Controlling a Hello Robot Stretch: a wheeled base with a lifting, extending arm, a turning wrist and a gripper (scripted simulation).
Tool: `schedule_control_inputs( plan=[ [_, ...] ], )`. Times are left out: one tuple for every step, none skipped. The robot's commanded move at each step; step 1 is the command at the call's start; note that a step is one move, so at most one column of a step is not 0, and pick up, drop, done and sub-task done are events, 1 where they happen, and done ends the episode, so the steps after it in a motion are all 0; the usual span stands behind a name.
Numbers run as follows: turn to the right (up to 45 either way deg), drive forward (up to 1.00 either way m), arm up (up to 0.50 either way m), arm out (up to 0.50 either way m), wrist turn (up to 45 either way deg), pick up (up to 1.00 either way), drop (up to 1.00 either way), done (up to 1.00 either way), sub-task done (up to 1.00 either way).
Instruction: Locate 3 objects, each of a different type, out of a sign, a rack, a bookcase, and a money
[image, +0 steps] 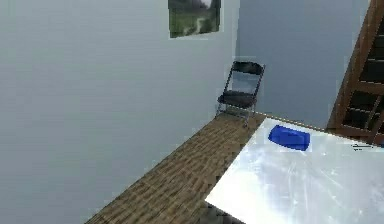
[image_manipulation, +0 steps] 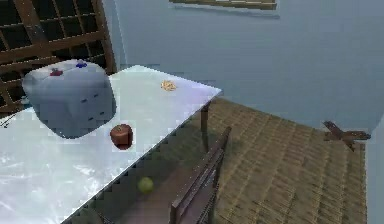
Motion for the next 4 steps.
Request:
schedule_control_inputs(
  plan=[
    [-45.0, 0.0, 0.0, 0.0, 0.0, 0.0, 0.0, 0.0, 0.0],
    [-45.0, 0.0, 0.0, 0.0, 0.0, 0.0, 0.0, 0.0, 0.0],
    [-12.0, 0.0, 0.0, 0.0, 0.0, 0.0, 0.0, 0.0, 0.0],
    [0.0, 0.25, 0.0, 0.0, 0.0, 0.0, 0.0, 0.0, 0.0]
  ],
)
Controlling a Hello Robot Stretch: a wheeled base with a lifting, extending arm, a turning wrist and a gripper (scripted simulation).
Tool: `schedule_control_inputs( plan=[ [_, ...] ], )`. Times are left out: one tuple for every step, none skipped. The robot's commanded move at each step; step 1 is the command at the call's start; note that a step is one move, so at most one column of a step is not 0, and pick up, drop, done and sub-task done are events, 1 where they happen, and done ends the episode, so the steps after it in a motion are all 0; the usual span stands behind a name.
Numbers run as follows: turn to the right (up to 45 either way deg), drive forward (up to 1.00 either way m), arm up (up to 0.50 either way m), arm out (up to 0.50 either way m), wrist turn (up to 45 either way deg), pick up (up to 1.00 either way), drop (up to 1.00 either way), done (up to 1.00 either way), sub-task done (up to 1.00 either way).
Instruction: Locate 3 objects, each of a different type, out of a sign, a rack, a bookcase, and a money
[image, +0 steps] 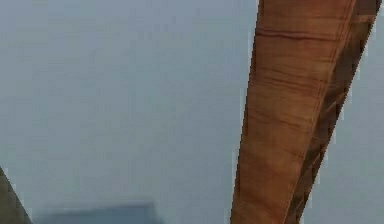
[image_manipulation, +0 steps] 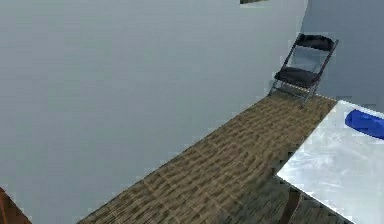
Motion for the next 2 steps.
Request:
schedule_control_inputs(
  plan=[
    [27.0, 0.0, 0.0, 0.0, 0.0, 0.0, 0.0, 0.0, 0.0],
    [0.0, 0.0, 0.0, 0.0, 0.0, 0.0, 0.0, 1.0, 0.0]
  ],
)
